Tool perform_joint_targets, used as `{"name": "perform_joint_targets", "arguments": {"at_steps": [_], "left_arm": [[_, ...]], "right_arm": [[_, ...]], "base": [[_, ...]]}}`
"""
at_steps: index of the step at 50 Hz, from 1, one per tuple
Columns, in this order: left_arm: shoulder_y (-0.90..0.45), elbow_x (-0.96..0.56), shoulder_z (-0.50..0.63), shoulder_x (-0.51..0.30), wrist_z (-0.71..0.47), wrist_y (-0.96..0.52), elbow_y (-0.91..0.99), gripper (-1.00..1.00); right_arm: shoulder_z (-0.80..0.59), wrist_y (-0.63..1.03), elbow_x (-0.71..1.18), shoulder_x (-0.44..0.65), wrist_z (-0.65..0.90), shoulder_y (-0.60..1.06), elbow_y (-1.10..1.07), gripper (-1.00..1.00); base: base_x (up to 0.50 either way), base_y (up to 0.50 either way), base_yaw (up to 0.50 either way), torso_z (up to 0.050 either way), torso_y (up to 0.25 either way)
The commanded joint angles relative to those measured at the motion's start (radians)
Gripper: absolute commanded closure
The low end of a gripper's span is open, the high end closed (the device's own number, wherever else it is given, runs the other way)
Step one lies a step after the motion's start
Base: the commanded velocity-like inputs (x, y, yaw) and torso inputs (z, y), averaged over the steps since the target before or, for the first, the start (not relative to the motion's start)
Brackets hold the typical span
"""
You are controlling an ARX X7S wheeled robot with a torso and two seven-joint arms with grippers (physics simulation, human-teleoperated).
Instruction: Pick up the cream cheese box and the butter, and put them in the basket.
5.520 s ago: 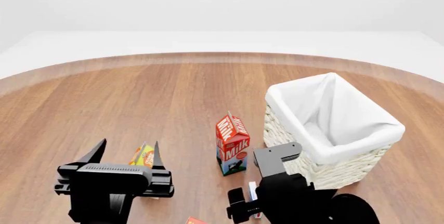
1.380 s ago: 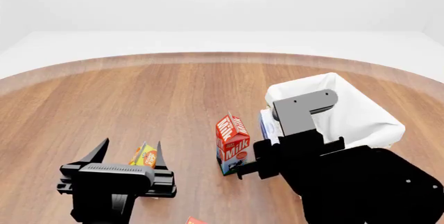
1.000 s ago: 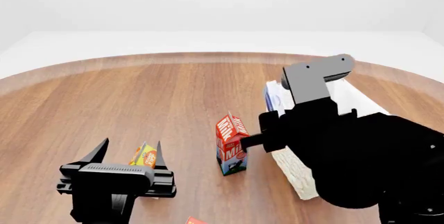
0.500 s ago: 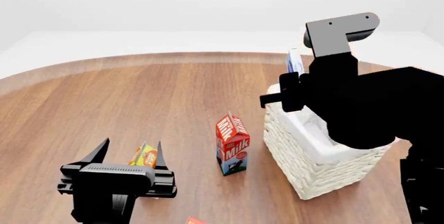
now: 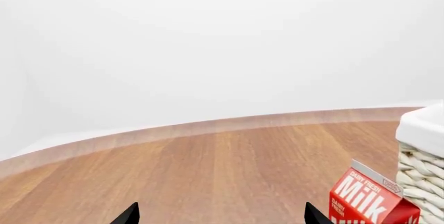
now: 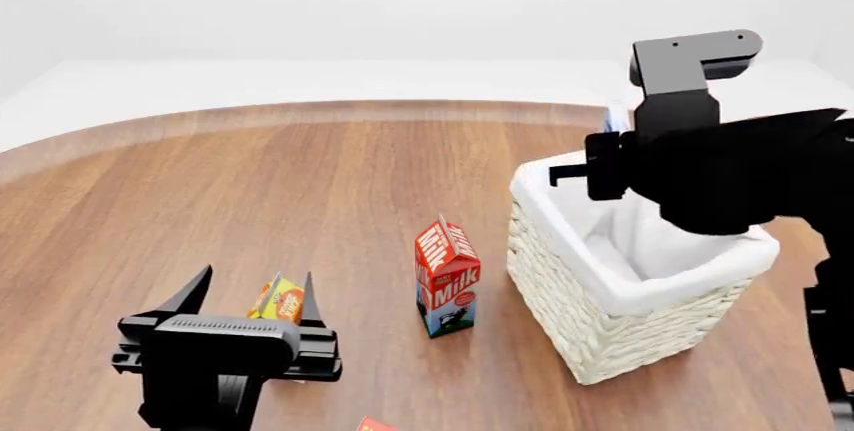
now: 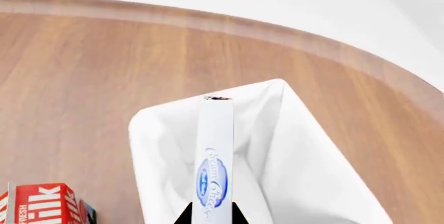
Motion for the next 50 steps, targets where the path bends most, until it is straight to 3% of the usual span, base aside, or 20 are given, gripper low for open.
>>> {"name": "perform_joint_targets", "arguments": {"at_steps": [1,50], "left_arm": [[-0.002,-0.001,0.006,-0.001,-0.003,0.003,-0.005,-1.0],[-0.008,-0.011,0.02,-0.011,-0.017,0.005,-0.009,-1.0]], "right_arm": [[-0.026,-0.016,-0.072,0.018,-0.086,0.011,0.093,1.0],[-0.096,-0.056,-0.131,0.017,-0.197,0.019,0.243,1.0]], "base": [[0.0,0.0,0.0,0.0,0.0],[0.0,0.0,0.0,0.0,0.001]]}}
